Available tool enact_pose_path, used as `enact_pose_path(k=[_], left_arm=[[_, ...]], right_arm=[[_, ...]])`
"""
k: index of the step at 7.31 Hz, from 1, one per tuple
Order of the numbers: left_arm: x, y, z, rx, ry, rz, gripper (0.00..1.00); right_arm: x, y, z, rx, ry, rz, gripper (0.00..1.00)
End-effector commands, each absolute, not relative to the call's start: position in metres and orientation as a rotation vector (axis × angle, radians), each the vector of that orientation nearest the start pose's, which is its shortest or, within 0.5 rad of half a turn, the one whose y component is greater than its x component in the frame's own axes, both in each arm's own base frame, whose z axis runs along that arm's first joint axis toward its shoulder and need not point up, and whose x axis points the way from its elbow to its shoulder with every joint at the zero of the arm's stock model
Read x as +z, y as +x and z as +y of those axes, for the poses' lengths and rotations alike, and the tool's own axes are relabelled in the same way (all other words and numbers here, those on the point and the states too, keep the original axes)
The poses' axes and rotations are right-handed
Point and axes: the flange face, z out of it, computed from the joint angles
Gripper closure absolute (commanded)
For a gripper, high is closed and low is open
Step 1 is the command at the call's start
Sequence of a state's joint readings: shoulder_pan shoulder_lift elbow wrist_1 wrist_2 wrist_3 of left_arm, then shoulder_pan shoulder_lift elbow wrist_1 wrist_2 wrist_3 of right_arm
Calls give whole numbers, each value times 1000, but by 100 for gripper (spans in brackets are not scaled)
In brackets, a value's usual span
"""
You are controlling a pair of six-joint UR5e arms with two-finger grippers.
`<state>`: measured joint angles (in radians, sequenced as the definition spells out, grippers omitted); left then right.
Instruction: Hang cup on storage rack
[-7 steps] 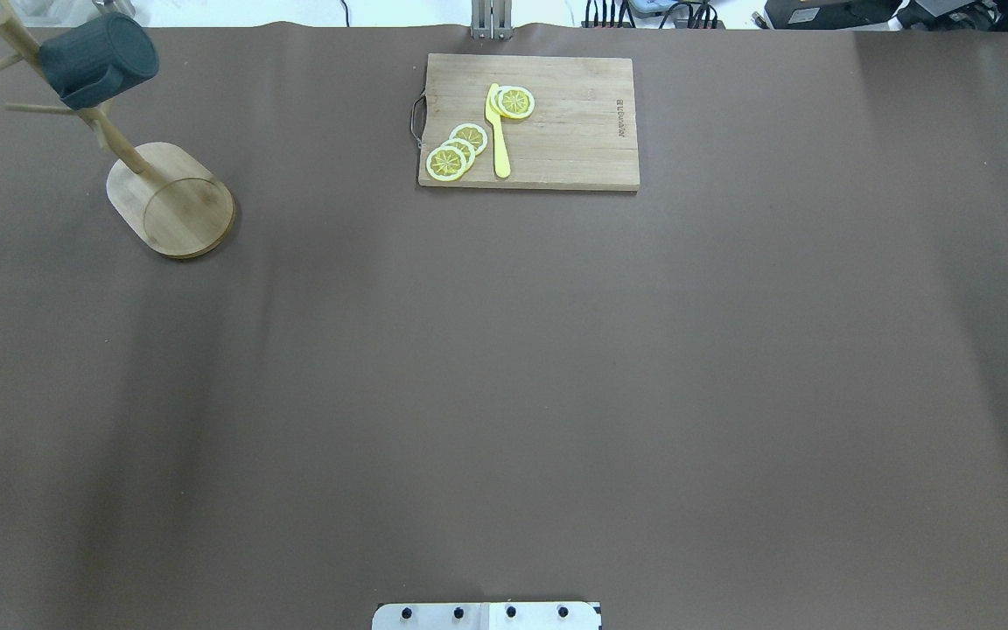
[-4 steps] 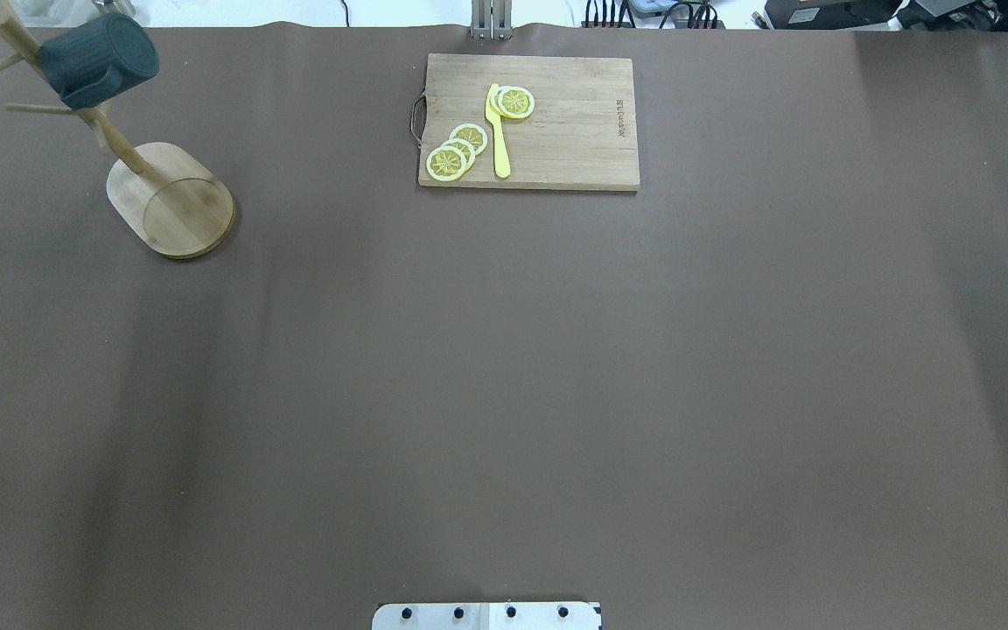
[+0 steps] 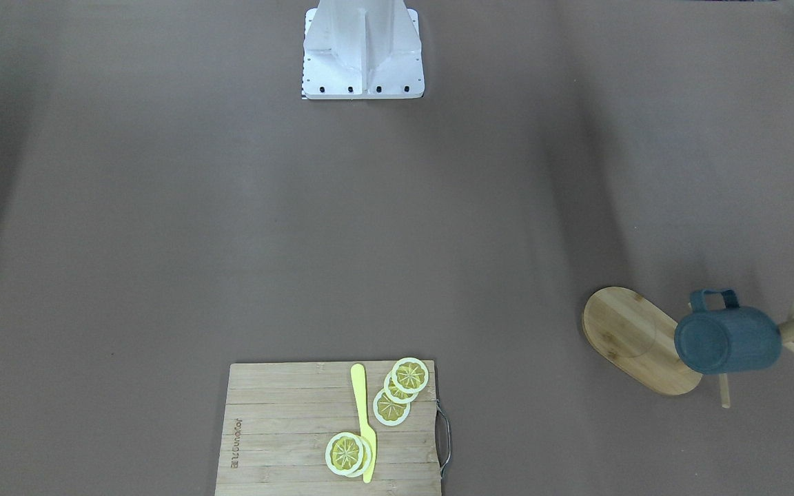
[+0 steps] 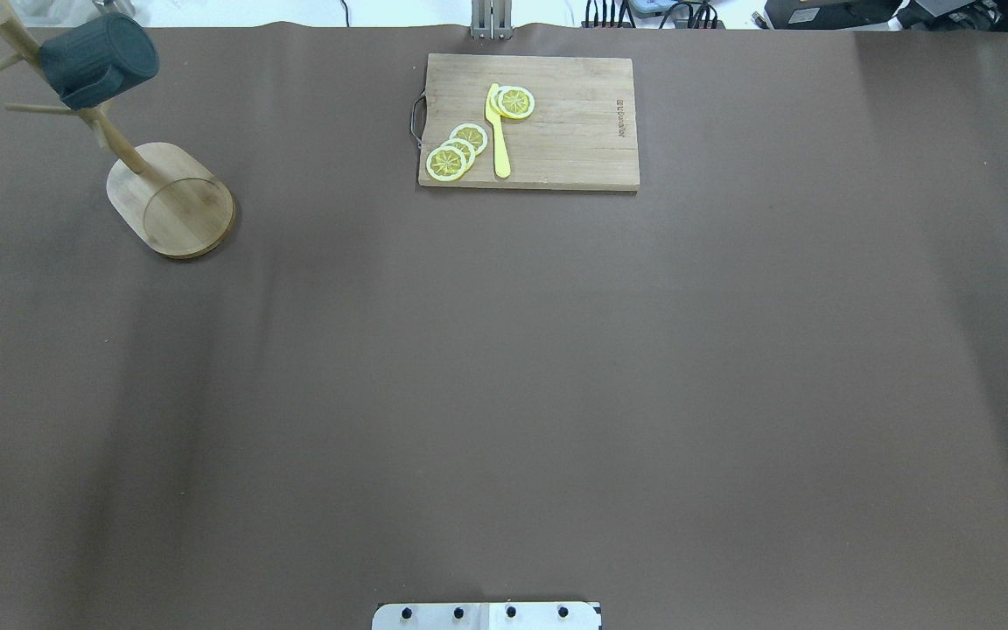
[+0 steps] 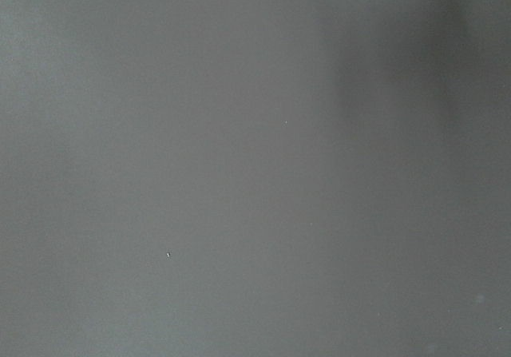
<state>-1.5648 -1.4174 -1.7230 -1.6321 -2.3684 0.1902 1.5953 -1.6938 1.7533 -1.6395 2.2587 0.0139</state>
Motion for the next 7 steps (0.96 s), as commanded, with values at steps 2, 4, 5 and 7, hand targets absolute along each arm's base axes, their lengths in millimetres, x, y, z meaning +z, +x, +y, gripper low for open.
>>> enact_pose_path(k=[2, 4, 5, 7], left_arm=[[645, -60, -431, 209, 134, 792, 1], [643, -60, -432, 211, 137, 793, 1], [641, -60, -432, 212, 141, 794, 1], [641, -59, -433, 212, 140, 791, 1]], right_arm=[[638, 80, -437, 43, -6, -701, 0], [638, 80, -437, 41, -6, -703, 0], [640, 80, -436, 32, -5, -703, 0], [641, 80, -434, 30, -7, -698, 0]])
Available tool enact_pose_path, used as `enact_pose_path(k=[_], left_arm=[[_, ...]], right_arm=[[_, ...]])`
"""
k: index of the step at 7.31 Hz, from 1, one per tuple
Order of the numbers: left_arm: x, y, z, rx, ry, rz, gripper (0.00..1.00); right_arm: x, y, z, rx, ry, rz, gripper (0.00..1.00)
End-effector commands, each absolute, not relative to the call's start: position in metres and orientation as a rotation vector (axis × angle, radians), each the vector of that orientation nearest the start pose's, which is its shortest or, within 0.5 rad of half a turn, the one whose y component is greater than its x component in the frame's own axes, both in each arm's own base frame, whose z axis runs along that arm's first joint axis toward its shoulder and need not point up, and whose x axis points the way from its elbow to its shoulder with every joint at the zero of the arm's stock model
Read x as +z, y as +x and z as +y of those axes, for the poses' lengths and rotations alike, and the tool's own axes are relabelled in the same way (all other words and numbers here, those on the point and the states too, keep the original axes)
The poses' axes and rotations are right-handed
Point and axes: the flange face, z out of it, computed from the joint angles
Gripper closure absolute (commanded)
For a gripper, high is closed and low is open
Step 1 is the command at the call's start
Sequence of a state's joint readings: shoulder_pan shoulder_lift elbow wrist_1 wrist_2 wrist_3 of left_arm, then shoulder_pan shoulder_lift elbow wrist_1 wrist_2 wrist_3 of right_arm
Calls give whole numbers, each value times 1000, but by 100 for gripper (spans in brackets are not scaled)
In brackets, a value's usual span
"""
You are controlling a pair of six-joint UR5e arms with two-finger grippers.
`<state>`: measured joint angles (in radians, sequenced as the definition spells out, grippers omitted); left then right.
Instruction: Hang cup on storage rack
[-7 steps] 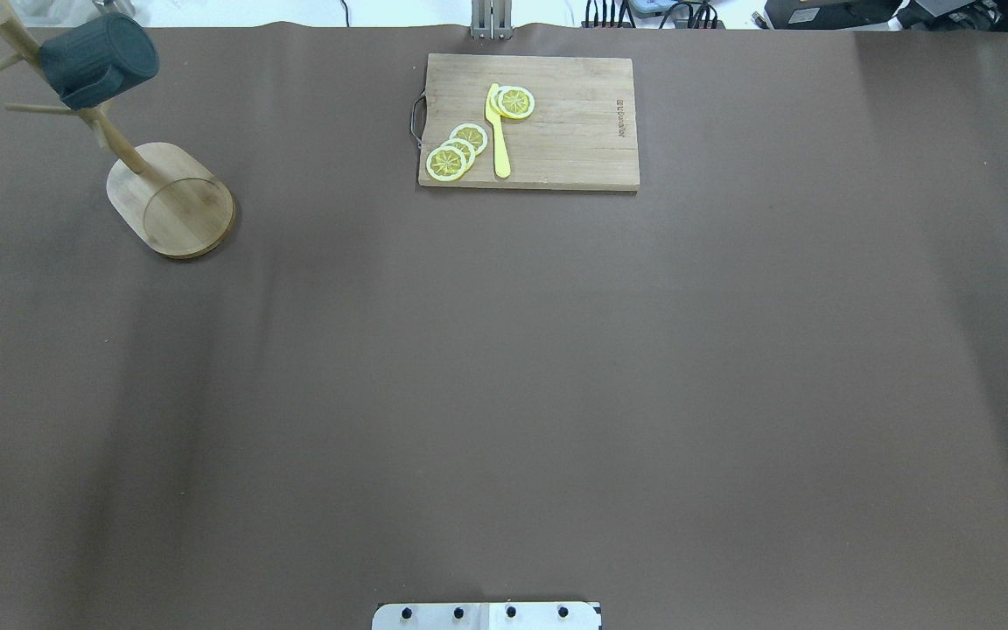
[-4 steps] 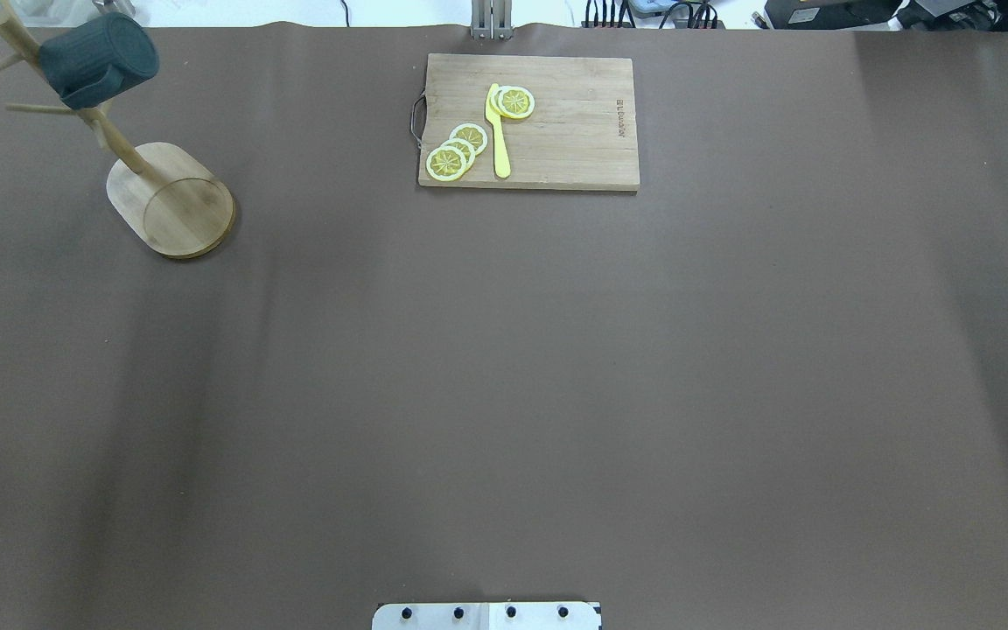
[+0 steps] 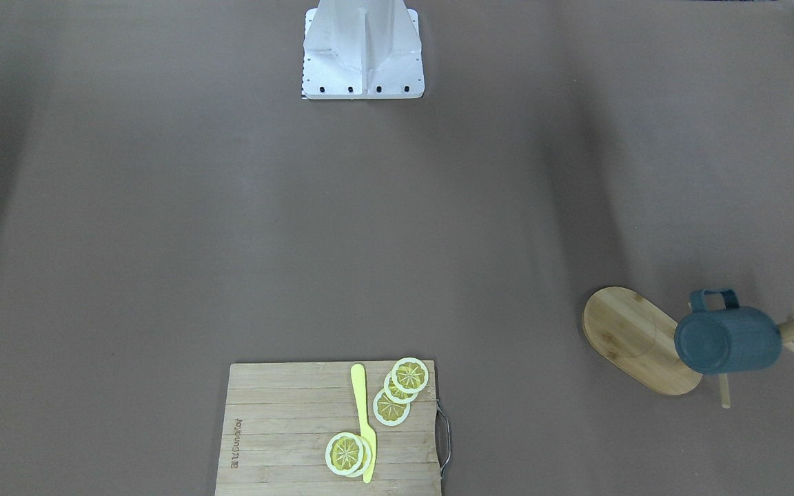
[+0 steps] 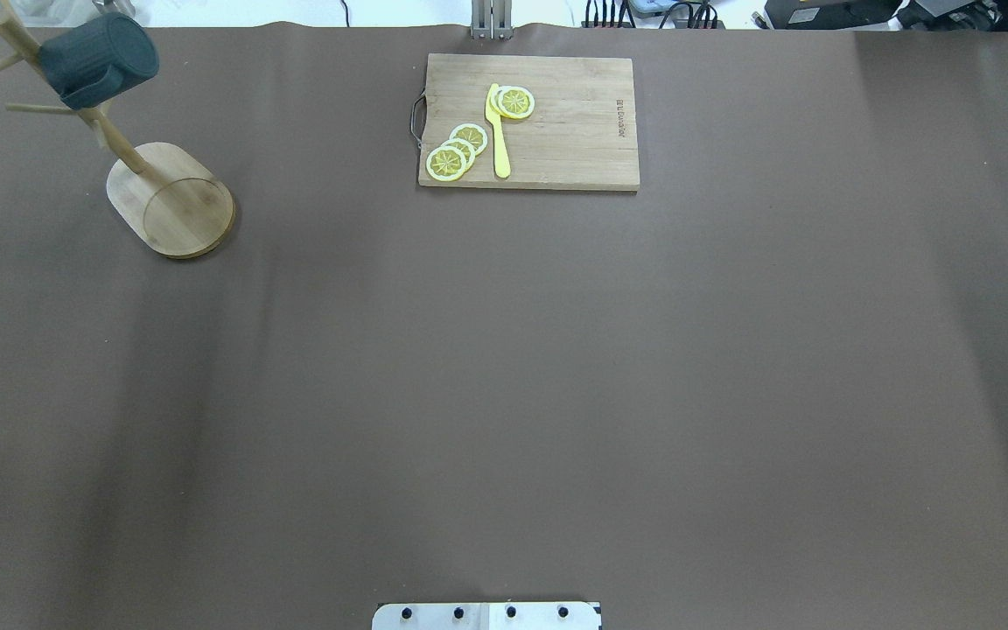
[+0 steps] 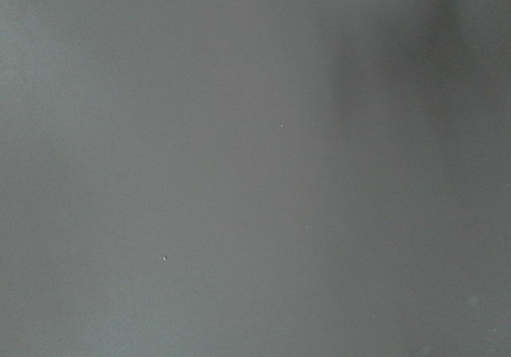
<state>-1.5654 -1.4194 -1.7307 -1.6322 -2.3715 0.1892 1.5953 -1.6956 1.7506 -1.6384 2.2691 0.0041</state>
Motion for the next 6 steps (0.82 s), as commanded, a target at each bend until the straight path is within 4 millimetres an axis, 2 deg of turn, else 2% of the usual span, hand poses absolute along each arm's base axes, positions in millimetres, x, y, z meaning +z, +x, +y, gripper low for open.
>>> enact_pose_path(k=[1, 6], left_arm=[[640, -60, -433, 212, 143, 792, 1], [629, -60, -434, 220, 162, 790, 1]], right_arm=[[642, 79, -434, 31, -11, -698, 0], [643, 79, -433, 30, -10, -698, 0]])
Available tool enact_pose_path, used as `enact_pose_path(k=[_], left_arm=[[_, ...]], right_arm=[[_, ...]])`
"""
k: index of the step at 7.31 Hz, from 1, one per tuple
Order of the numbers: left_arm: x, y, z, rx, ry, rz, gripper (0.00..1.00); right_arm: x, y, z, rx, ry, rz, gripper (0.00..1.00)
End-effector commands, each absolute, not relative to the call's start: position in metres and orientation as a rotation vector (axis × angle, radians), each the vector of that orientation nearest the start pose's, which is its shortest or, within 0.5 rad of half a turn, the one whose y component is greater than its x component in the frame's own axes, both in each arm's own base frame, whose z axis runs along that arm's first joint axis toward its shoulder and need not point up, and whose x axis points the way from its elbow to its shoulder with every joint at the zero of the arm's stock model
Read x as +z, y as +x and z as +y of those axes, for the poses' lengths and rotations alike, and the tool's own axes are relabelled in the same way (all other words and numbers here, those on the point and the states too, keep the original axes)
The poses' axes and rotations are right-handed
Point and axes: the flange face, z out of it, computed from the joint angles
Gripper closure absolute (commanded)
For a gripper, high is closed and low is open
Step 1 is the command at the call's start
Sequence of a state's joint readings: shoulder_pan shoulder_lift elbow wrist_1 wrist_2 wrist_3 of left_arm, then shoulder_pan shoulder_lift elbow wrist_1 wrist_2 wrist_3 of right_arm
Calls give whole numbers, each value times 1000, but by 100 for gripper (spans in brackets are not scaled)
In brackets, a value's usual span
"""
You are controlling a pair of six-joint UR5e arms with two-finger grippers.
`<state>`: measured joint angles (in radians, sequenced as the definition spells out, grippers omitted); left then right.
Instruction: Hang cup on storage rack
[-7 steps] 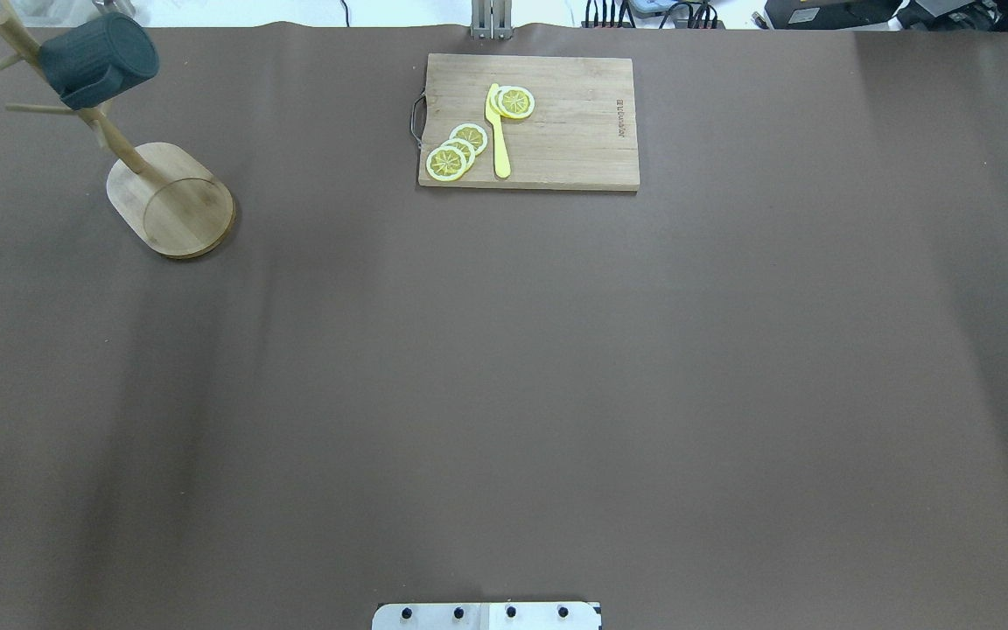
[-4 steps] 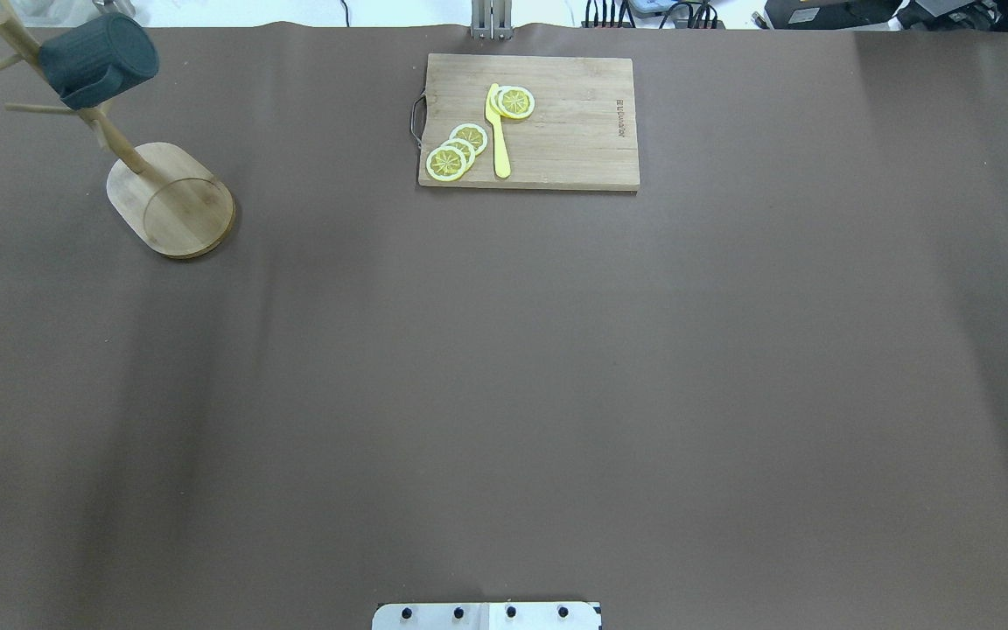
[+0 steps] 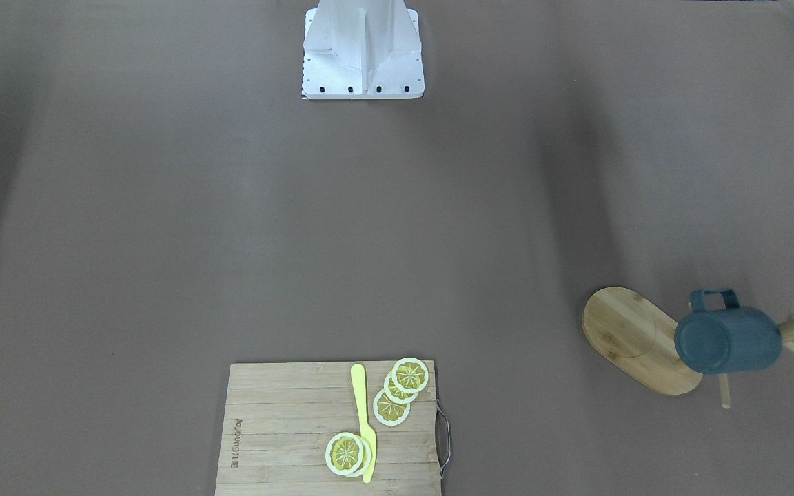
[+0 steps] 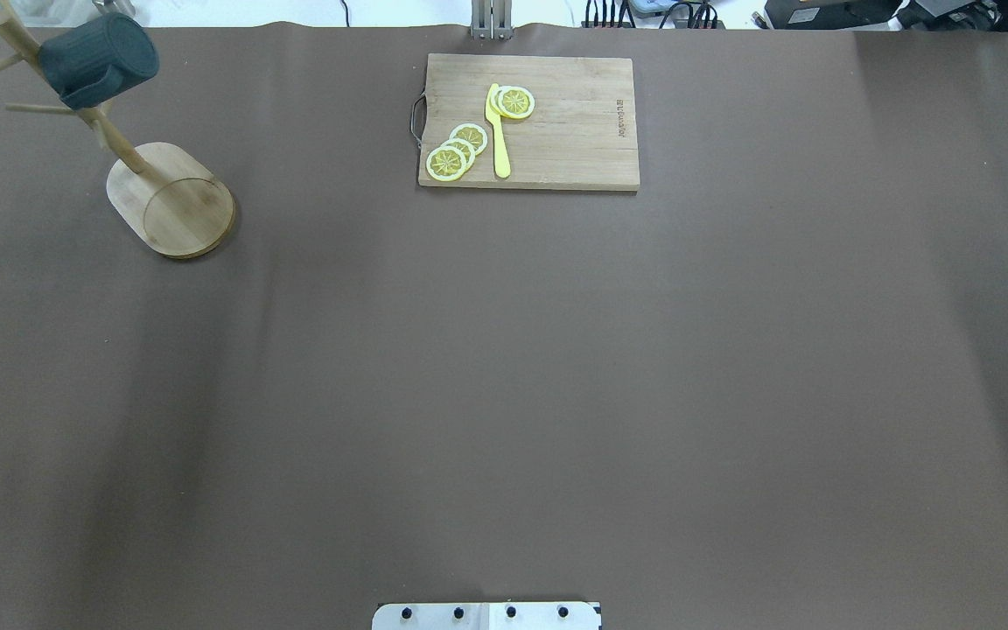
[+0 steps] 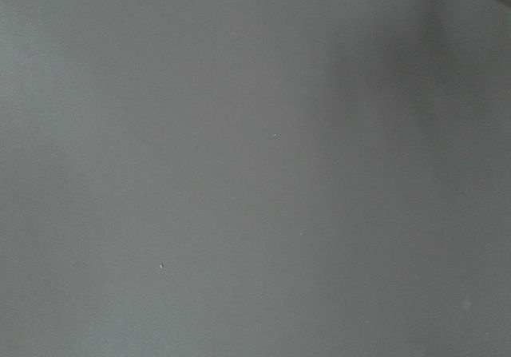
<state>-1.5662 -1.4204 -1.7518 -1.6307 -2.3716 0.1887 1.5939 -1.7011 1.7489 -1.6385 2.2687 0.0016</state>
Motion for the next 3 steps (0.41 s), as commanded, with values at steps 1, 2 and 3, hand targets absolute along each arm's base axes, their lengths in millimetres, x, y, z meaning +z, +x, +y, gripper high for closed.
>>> enact_pose_path(k=[1, 2, 3], left_arm=[[628, -60, -434, 221, 163, 790, 1], [628, -60, -434, 221, 163, 790, 1], [620, -60, -434, 226, 179, 787, 1]], right_arm=[[642, 79, -434, 29, -9, -698, 0], [643, 79, -433, 30, -10, -698, 0], [643, 79, -433, 30, -10, -698, 0]])
